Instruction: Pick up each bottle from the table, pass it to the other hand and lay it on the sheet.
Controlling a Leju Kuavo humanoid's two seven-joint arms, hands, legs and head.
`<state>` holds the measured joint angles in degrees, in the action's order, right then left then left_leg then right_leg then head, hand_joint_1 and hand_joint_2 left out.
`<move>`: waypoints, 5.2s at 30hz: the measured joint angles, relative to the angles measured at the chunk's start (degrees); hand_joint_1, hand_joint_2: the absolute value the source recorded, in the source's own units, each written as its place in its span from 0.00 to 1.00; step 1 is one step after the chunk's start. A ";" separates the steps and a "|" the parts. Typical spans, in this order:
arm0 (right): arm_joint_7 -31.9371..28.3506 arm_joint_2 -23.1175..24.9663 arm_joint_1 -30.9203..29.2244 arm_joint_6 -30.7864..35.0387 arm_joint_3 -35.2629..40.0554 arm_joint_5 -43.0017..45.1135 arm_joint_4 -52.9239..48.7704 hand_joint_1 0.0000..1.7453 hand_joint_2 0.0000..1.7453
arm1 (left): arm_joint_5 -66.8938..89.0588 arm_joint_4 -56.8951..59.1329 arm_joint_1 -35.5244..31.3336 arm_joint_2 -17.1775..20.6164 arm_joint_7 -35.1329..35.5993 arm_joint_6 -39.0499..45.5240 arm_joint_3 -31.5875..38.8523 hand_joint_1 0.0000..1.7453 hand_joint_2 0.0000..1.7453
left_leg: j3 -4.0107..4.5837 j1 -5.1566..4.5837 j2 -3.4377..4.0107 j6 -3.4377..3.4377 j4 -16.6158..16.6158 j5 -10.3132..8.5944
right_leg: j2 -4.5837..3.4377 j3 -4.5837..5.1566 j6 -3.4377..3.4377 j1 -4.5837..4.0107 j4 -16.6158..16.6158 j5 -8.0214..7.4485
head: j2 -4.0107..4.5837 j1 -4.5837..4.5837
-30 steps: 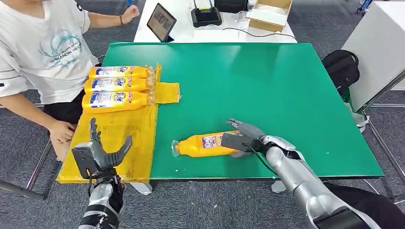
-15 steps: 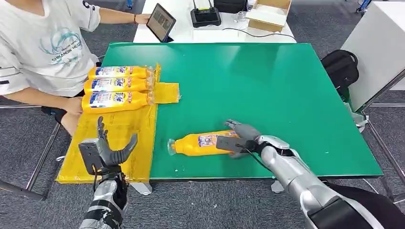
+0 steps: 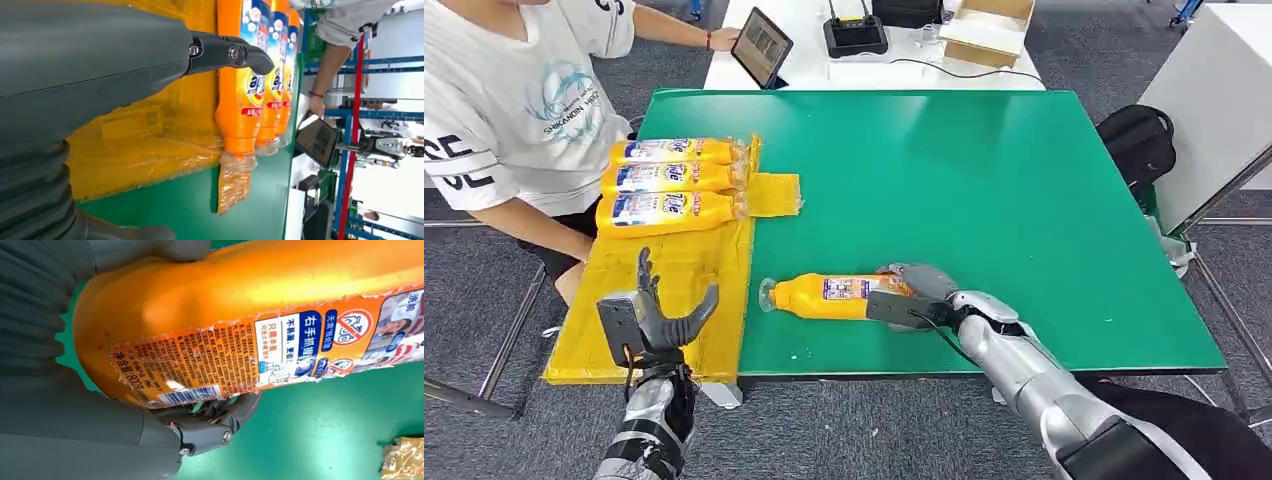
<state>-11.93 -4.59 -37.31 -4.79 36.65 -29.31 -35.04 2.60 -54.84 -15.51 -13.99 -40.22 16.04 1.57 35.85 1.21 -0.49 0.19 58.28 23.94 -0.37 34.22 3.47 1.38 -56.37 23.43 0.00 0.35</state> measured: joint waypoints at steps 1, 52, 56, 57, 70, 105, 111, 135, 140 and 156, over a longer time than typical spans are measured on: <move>-0.26 0.00 0.11 0.32 0.00 0.30 0.00 1.00 1.00 | -0.11 0.17 -0.04 0.00 0.00 0.00 0.00 0.00 1.00 | 0.00 0.00 0.00 0.00 0.00 0.00 | 0.00 0.00 0.00 0.00 0.00 0.00 | 0.00 0.00; -24.41 16.50 28.52 22.75 -22.73 11.98 -33.87 1.00 1.00 | -16.04 -17.90 8.45 -1.68 10.89 -22.32 -17.20 0.00 1.00 | 0.20 0.00 -0.11 0.00 -0.02 0.02 | 0.15 0.11 0.00 0.00 0.01 0.04 | 0.00 0.00; -24.30 17.51 27.67 21.59 -20.26 11.87 -29.39 1.00 1.00 | -16.44 -17.64 8.43 -1.68 11.10 -22.80 -18.27 0.00 1.00 | 0.20 0.00 -0.12 0.00 -0.02 0.02 | 0.15 0.12 0.00 0.00 0.01 0.04 | 0.00 -0.02; -24.24 17.70 27.40 21.57 -19.98 11.89 -28.49 0.99 1.00 | -16.46 -17.60 8.43 -1.68 11.13 -22.80 -18.51 0.00 1.00 | 0.21 0.00 -0.13 0.00 -0.02 0.02 | 0.16 0.11 0.00 0.00 0.02 0.05 | 0.00 0.00; -22.16 18.71 24.52 19.93 -17.07 10.93 -19.73 1.00 1.00 | -16.70 -17.29 8.35 -1.55 11.43 -23.82 -19.61 0.00 1.00 | 0.20 0.00 -0.11 0.00 -0.02 0.02 | 0.15 0.13 0.00 0.00 0.01 0.04 | 0.00 -0.02; -21.13 20.37 20.59 18.31 -12.63 8.74 -8.20 0.99 1.00 | -20.09 -14.51 8.37 -1.36 12.13 -27.45 -18.93 1.00 1.00 | 0.20 0.00 -0.10 0.00 -0.02 0.02 | 0.15 0.14 0.00 0.00 0.01 0.04 | 0.00 0.00; -21.16 20.39 20.51 18.21 -12.46 9.00 -7.85 0.00 1.00 | -20.20 -14.47 8.36 -1.36 12.15 -27.54 -18.71 1.00 1.00 | 0.20 0.00 -0.10 0.00 -0.02 0.02 | 0.15 0.14 0.00 0.00 0.02 0.04 | 0.00 -0.02; -20.44 20.02 23.15 15.87 -11.96 13.83 -23.26 0.00 0.00 | 5.21 -11.06 -0.48 1.09 0.26 3.42 -9.00 1.00 1.00 | 0.19 0.01 -0.07 0.02 -0.02 -0.01 | 0.14 0.14 -0.01 0.00 -0.01 0.03 | 0.00 -0.02; -23.58 20.04 24.56 24.23 -11.96 14.70 -28.89 0.00 0.00 | 26.97 -4.11 -4.61 3.73 0.22 20.24 -7.70 1.00 1.00 | 0.19 0.01 -0.09 0.02 -0.02 -0.01 | 0.14 0.13 -0.01 0.00 -0.02 0.03 | 0.00 0.02; -25.92 20.22 26.31 31.67 -10.12 19.38 -38.08 0.00 0.00 | 85.76 20.18 -14.49 10.47 18.59 23.78 5.18 1.00 1.00 | 0.18 0.02 0.00 0.03 -0.02 -0.02 | 0.02 0.18 -0.01 -0.01 -0.04 0.03 | 0.00 0.04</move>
<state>-37.86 15.63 -11.00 26.89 26.53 -9.92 -73.11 88.36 -34.66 -29.99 -3.52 -21.62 39.82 6.76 36.03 1.23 -0.49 0.22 58.26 23.92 -0.35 34.39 3.46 1.37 -56.41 23.46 0.00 0.39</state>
